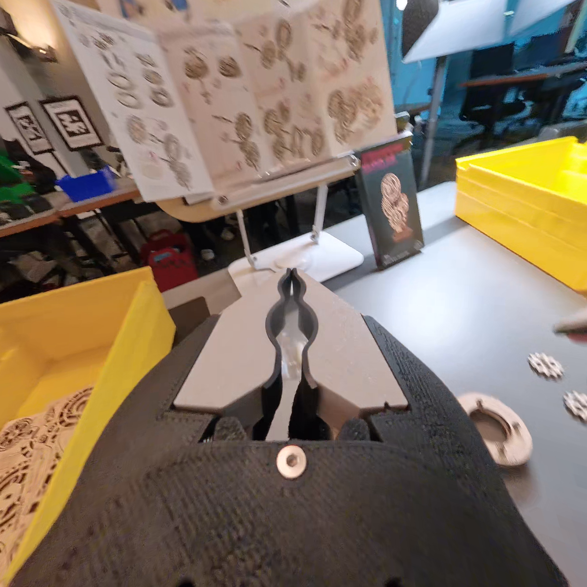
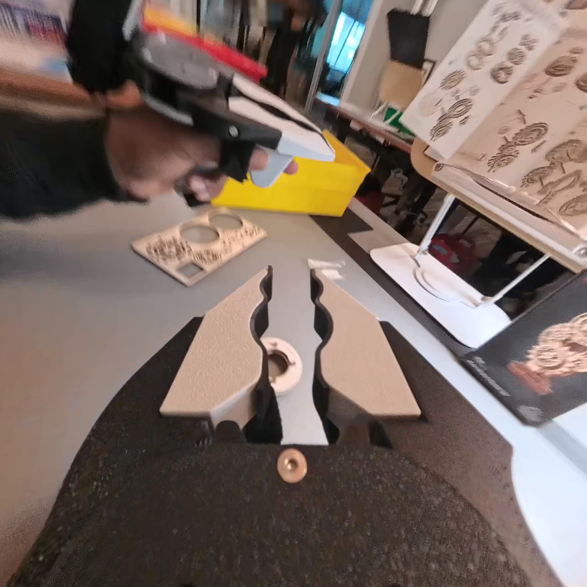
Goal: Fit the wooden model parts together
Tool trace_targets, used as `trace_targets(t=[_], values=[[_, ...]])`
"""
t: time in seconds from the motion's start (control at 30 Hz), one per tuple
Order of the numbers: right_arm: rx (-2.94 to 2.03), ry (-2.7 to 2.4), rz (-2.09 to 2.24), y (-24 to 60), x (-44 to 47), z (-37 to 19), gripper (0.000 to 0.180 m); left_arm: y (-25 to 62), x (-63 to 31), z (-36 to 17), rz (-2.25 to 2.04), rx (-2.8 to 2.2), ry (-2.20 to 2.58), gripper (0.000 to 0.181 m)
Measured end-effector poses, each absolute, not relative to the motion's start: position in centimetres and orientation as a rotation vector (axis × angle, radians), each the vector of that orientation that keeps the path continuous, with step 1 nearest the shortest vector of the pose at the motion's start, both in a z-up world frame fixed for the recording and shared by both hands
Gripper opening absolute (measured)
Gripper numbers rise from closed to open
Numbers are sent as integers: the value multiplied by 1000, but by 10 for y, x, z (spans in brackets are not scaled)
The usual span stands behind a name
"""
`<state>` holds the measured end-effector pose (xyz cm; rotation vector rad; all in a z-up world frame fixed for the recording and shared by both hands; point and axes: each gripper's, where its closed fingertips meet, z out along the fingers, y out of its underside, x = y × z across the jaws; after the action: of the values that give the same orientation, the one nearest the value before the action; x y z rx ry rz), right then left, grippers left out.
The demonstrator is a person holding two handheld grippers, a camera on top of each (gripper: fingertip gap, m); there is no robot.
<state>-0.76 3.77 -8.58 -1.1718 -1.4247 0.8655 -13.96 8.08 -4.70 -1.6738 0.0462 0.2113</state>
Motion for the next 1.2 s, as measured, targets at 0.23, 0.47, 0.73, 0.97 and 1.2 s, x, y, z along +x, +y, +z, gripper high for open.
trace_targets(t=[0.23,0.47,0.73,0.97,1.2], values=[[-1341,-1104,1108,39,-13,-80,36,146,-183,12,263,-1610,-76,0],[-1397,-1049,1177,25,16,-90,36,201,-245,60,408,-1559,-145,0],[-1316,-1132,1122,18,14,-94,38,239,-299,94,543,-1507,-185,0],[-1309,-1133,1113,25,17,-95,37,253,-314,100,582,-1496,-189,0],[-1322,-1148,1125,25,15,-99,36,248,-303,92,551,-1514,-152,0]])
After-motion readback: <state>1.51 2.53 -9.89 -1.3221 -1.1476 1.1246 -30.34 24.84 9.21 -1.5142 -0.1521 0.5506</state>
